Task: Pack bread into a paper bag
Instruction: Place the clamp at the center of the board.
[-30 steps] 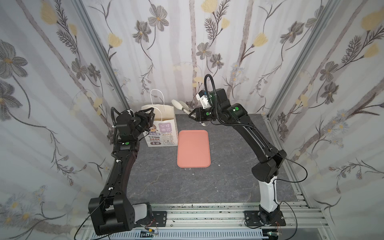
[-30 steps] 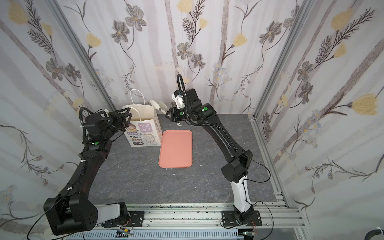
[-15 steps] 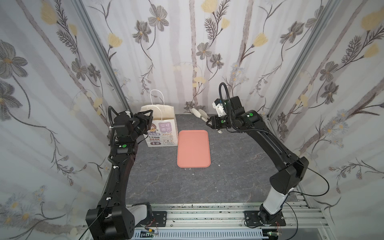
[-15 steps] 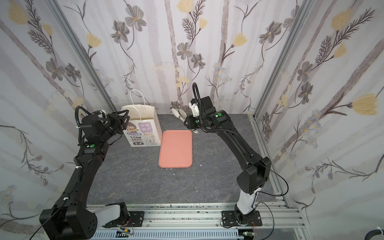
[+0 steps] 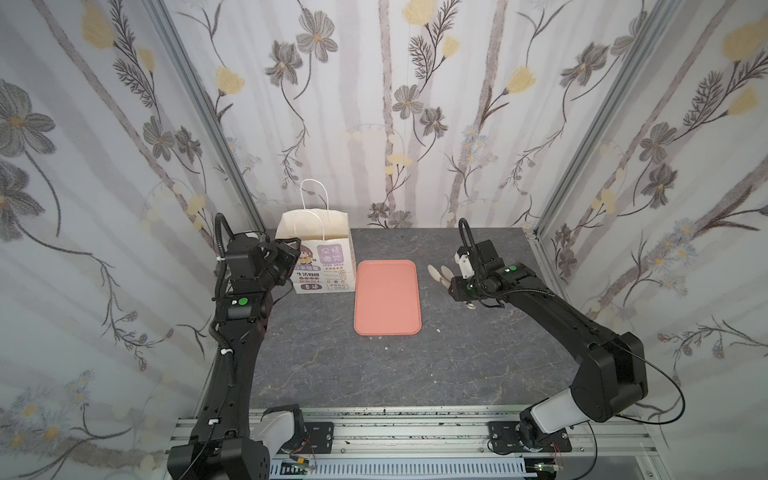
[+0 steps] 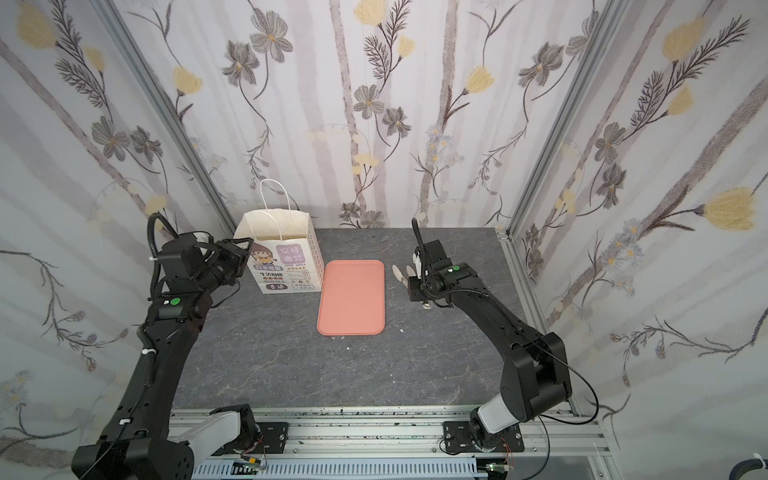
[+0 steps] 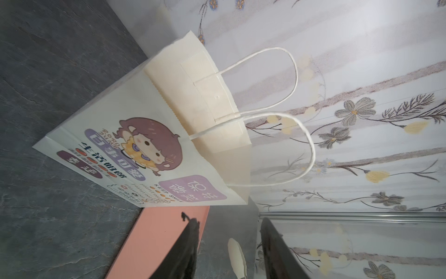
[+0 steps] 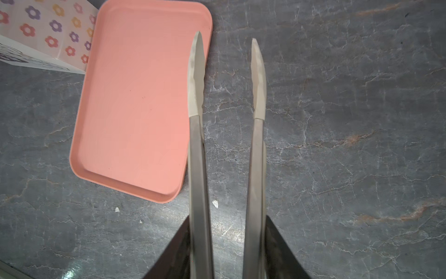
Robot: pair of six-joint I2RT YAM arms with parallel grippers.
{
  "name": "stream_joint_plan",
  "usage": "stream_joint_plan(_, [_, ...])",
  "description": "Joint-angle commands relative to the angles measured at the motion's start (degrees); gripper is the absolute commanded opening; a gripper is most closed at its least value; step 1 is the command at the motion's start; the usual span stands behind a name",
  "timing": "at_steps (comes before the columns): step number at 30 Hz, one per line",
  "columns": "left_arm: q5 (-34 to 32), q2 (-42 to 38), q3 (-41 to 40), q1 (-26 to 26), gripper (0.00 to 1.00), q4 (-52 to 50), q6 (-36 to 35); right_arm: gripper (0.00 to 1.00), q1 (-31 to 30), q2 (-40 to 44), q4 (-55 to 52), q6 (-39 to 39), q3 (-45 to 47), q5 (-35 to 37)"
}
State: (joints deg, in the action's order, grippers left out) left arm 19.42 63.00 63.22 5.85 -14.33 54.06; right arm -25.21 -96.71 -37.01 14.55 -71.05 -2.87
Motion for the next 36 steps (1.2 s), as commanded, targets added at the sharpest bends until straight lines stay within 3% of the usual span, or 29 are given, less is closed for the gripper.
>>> stream_joint_plan(1, [-2.4,0.3,0.7,0.1,0.45,-4.2,-5.4,0.43,0.0,-1.1,7.5,1.3,2.0,-0.2])
stream_joint_plan(36, [-2.4,0.4,2.0,0.6,0.45,-6.6,-6.9,0.46,-0.3,-13.7,15.1,5.1,5.4,3.6])
